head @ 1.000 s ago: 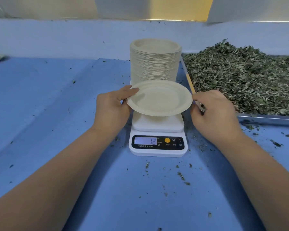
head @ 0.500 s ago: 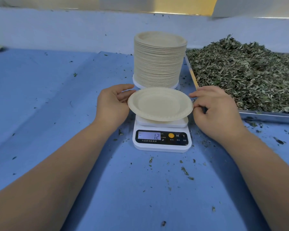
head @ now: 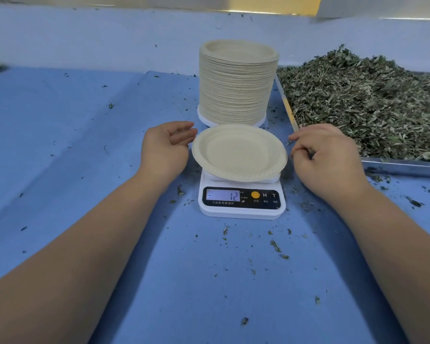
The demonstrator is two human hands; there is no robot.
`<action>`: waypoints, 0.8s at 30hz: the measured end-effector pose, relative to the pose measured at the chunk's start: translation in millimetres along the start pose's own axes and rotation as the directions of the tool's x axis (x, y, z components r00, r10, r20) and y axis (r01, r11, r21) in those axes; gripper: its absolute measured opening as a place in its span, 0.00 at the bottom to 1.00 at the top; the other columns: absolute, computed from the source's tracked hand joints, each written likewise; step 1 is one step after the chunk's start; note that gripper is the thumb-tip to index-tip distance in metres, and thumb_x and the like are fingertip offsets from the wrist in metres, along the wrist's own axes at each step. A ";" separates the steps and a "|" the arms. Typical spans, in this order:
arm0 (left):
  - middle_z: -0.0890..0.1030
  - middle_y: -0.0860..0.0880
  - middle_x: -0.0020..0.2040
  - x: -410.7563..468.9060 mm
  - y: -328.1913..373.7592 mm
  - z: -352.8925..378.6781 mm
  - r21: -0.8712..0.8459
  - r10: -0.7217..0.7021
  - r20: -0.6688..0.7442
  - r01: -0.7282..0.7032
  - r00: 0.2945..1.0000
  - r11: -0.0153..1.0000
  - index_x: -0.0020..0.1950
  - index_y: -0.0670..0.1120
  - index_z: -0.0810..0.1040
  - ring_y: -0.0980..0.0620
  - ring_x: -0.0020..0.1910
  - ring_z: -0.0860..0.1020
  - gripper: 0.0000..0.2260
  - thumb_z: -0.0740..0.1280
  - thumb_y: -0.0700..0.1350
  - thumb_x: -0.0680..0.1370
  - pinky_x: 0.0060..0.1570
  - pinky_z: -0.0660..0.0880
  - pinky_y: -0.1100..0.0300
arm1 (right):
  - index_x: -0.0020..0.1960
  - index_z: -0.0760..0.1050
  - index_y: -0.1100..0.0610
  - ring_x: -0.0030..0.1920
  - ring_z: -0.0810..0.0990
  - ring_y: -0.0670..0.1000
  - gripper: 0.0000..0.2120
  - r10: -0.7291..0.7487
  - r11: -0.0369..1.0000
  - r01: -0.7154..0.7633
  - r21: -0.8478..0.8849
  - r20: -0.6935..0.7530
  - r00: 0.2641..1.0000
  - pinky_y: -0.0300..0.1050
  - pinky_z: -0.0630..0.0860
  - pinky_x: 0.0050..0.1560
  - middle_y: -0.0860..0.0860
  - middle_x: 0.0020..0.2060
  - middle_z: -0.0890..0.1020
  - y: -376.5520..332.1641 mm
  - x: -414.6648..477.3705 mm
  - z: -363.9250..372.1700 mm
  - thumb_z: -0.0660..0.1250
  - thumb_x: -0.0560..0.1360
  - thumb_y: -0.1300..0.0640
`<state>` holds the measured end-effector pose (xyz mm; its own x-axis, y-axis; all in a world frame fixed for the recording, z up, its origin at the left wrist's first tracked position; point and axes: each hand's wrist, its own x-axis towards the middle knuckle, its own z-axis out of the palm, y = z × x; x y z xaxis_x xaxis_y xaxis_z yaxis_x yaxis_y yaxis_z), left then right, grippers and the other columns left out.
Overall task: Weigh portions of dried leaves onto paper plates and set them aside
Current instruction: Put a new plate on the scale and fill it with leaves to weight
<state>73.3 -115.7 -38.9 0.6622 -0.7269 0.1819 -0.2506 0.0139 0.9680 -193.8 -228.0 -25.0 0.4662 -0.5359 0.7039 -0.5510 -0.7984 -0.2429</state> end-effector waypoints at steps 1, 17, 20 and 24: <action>0.87 0.52 0.52 0.4 0.4 0.7 -0.014 -0.009 -0.005 0.009 1.000 1.000 0.61 0.45 0.82 0.59 0.54 0.84 0.22 0.61 0.25 0.75 0.62 0.79 0.57 | 0.36 0.82 0.61 0.54 0.81 0.55 0.11 0.000 1.000 0.000 0.001 -0.001 1.000 0.47 0.77 0.56 0.53 0.44 0.86 0.4 0.0 0.5 0.64 0.69 0.71; 0.87 0.48 0.50 1.2 6.1 1.9 -0.151 -0.063 -0.011 0.061 0.998 0.987 0.51 0.46 0.84 0.52 0.54 0.85 0.10 0.64 0.36 0.79 0.60 0.81 0.50 | 0.60 0.81 0.54 0.44 0.75 0.51 0.13 0.270 0.963 -0.269 -0.027 0.042 0.962 0.41 0.69 0.49 0.50 0.48 0.81 0.0 -1.2 -2.1 0.64 0.78 0.59; 0.87 0.50 0.49 1.1 4.6 3.6 -0.087 -0.040 -0.006 0.039 0.999 0.995 0.49 0.49 0.85 0.53 0.53 0.85 0.11 0.64 0.36 0.79 0.57 0.82 0.52 | 0.63 0.78 0.54 0.45 0.77 0.54 0.15 0.310 0.951 -0.306 -0.052 0.101 0.945 0.47 0.72 0.49 0.50 0.45 0.80 -1.2 -1.0 -3.8 0.63 0.79 0.54; 0.87 0.54 0.46 1.1 3.7 3.4 -0.025 -0.007 0.019 0.007 1.000 1.000 0.48 0.51 0.85 0.53 0.50 0.84 0.13 0.63 0.37 0.80 0.56 0.82 0.52 | 0.64 0.76 0.54 0.52 0.79 0.60 0.18 0.366 0.897 -0.320 -0.305 0.109 0.924 0.61 0.64 0.69 0.51 0.40 0.80 -1.6 -1.1 -5.7 0.58 0.81 0.45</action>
<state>70.7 -118.8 -35.7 0.6507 -0.7397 0.1719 -0.2280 0.0257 0.9733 -197.4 -224.5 -21.5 0.3042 -0.8175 0.4890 -0.8543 -0.4612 -0.2396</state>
